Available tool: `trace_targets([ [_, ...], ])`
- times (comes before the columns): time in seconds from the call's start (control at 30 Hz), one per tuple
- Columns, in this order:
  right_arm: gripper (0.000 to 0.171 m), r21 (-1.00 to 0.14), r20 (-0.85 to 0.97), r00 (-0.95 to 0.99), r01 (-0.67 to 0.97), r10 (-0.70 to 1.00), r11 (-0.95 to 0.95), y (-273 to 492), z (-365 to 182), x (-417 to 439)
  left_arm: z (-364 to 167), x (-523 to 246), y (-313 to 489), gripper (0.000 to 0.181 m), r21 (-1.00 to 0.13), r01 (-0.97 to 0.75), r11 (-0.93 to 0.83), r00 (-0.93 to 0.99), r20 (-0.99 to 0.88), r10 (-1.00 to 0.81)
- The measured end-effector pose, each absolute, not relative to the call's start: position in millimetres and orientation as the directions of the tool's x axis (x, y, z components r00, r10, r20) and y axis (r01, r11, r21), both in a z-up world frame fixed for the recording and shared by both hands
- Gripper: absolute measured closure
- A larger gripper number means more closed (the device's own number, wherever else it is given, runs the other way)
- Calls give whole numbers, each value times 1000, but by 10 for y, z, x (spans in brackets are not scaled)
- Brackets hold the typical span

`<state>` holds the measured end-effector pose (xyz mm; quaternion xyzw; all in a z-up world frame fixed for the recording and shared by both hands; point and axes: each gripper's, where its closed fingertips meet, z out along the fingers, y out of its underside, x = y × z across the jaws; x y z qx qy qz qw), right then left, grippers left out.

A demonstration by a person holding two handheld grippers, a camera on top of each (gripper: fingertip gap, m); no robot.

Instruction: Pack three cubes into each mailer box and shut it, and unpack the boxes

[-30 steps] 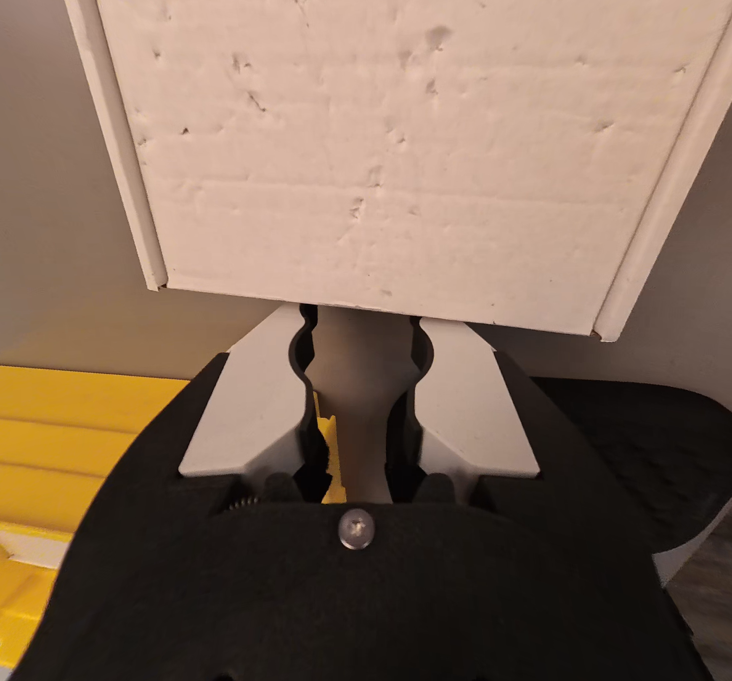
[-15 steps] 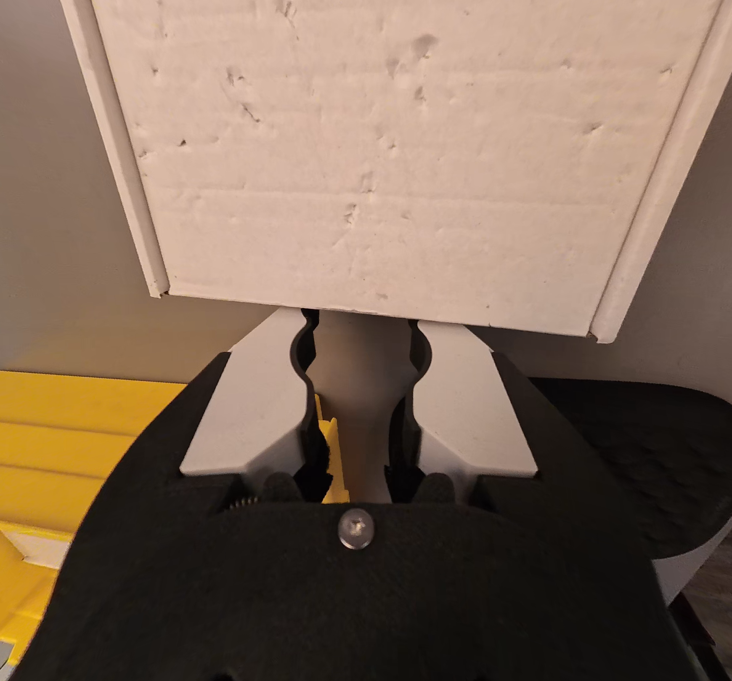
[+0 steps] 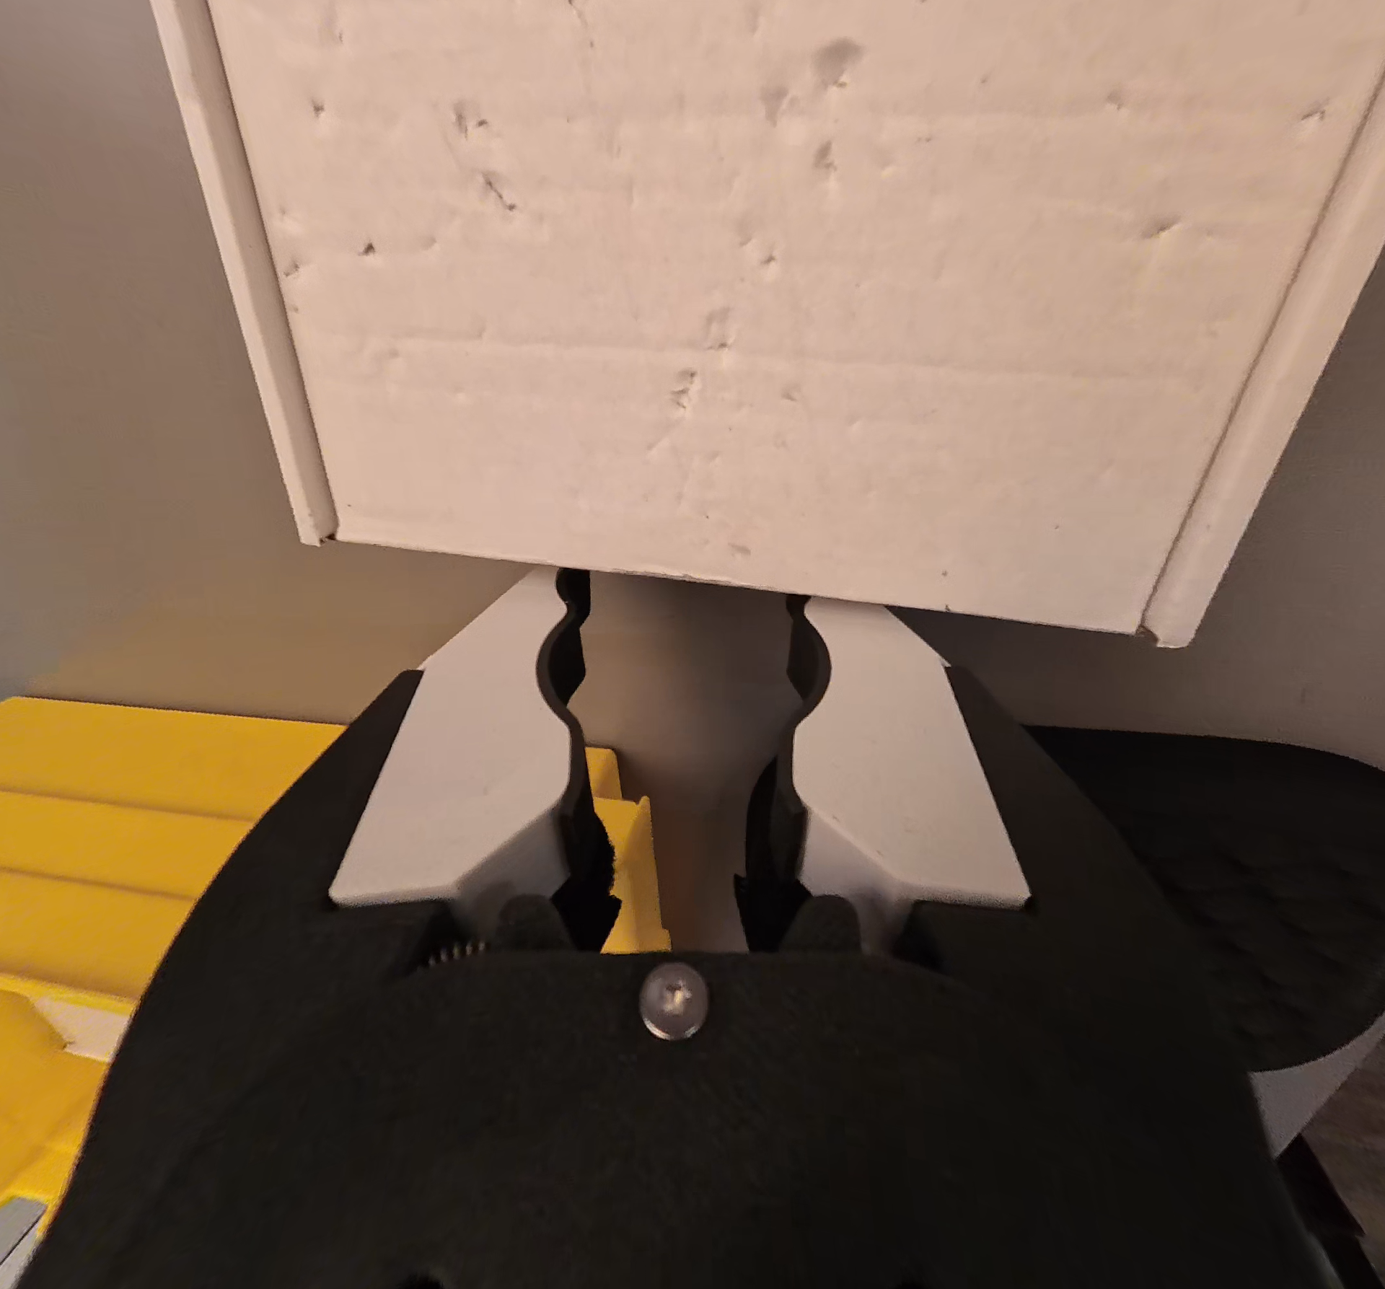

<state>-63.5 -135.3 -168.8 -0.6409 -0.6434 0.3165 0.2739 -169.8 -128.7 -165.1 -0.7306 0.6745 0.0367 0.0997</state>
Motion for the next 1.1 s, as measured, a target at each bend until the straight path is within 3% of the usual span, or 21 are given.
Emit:
trace_targets([
  [0.4, 36, -761, -22, -30, 648, 999, 2, -1277, -1643, -658, -1653, -1656, -1274, 129, -80, -996, -44, 58, -183, -981],
  [0.87, 35, -581, -2, -40, 813, 999, 31, -1269, -1681, -640, -1653, -1659, -1248, 124, -77, -996, -50, 63, -179, -982],
  [1.1, 35, -581, -8, -44, 813, 999, 32, -1267, -1677, -667, -1652, -1663, -1238, 124, -86, -995, -55, 70, -174, -982],
])
